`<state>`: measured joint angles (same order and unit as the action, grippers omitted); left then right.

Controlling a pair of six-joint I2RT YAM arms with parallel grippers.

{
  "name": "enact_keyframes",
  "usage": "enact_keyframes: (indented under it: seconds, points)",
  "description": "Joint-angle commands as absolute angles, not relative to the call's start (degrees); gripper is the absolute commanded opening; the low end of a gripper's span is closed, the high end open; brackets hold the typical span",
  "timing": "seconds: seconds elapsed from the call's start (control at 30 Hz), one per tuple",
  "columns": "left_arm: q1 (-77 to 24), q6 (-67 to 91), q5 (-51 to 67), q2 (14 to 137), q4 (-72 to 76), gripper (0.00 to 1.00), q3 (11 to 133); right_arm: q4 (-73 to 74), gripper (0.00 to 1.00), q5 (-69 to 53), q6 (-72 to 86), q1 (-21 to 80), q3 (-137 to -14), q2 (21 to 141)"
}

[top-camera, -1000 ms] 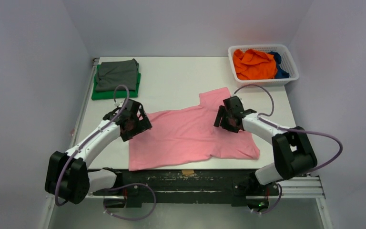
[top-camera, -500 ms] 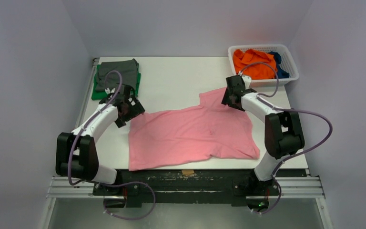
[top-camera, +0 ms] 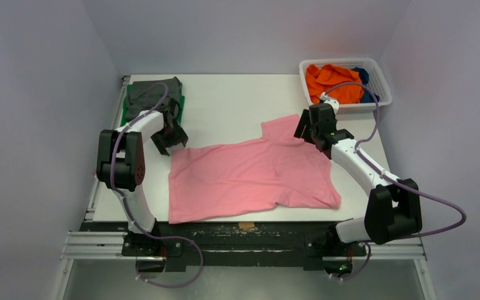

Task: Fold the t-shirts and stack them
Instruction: Grab the side of the flattened tshirt furthest away from the robot with both arms

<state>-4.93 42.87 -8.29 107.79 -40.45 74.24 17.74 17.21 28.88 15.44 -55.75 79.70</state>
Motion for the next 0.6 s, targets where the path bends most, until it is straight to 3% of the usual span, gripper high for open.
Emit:
enact_keyframes:
  seconds: [0.0,0.3,0.57]
  points:
    - [-4.75,44.09,-9.67,107.69,-44.70,0.68,77.41,15.49,0.67,15.46,27.77,15.56,-55.20,78.16]
    - [-4.83,45.59,-8.07,107.66,-45.37,0.69,77.11,15.25,0.67,9.81,26.83,15.61,-53.70,75.98]
    - [-4.83,45.53,-3.15,106.94,-43.04,0.69,76.62,7.65,0.65,-7.05,31.03,16.82,-41.94,75.43]
